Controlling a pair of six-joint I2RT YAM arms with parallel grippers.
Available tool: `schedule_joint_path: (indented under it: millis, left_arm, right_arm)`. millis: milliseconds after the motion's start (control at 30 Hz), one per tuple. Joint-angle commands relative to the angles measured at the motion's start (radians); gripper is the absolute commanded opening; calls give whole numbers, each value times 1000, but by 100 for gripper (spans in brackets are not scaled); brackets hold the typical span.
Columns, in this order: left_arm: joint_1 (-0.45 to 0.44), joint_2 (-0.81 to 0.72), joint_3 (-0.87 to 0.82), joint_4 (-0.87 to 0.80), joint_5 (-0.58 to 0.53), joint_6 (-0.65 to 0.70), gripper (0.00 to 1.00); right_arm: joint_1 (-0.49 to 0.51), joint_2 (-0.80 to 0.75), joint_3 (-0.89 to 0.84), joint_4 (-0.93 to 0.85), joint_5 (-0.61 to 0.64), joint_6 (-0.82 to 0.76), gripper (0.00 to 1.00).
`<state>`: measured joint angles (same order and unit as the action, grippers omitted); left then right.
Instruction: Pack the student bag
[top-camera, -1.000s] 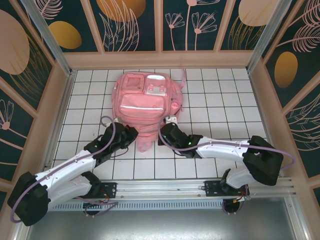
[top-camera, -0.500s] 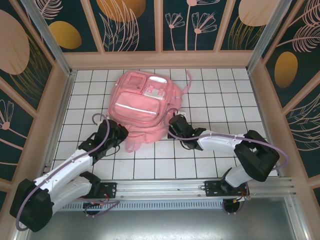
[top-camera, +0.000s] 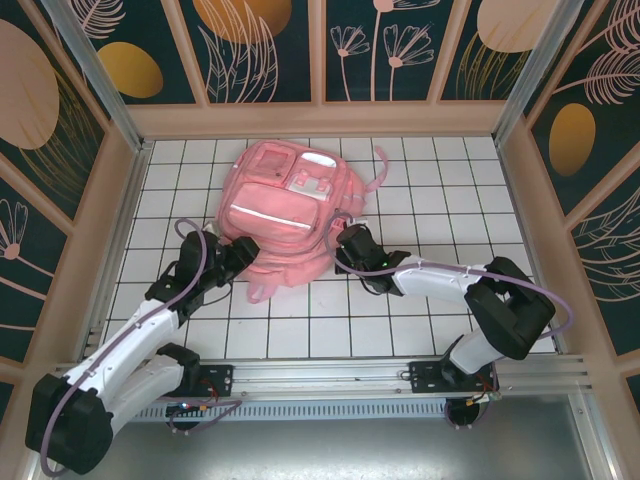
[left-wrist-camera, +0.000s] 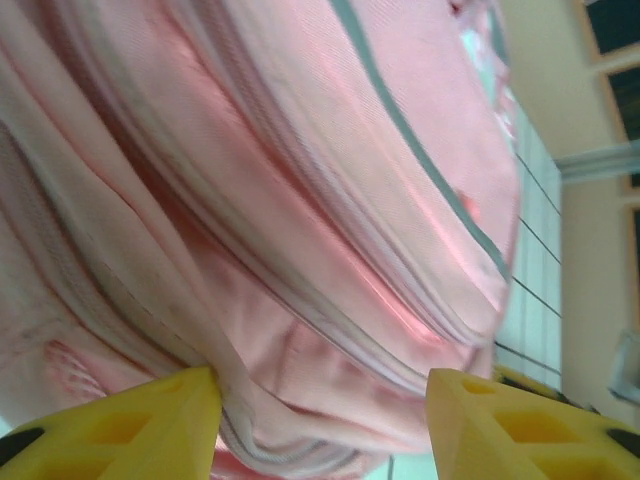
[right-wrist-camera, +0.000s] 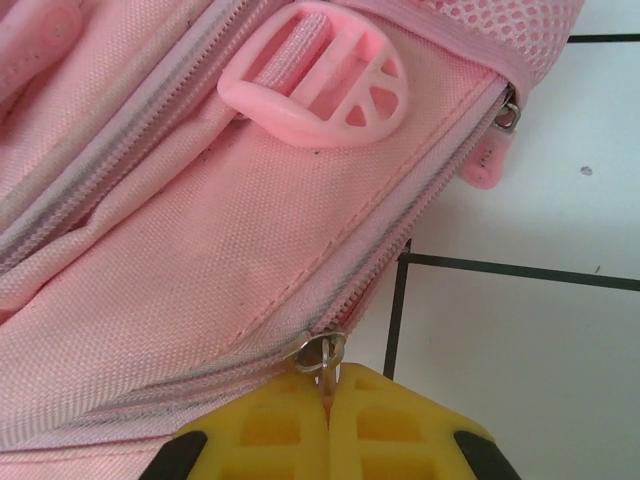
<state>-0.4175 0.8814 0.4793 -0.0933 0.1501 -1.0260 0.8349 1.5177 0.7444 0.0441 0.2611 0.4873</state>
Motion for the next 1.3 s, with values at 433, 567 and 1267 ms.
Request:
schedule_joint_path:
  millis: [433, 567, 1267]
  left_arm:
    - [-314, 176, -10, 363, -14, -322, 56]
    - [-328, 260, 9, 420, -19, -373, 55]
    - [-329, 473, 87, 430, -63, -430, 66]
  right_arm:
    - [39, -31, 15, -4, 54, 0, 0]
    - [41, -39, 1, 13, 53, 2, 0]
    - [51, -36, -5, 29, 46, -7, 0]
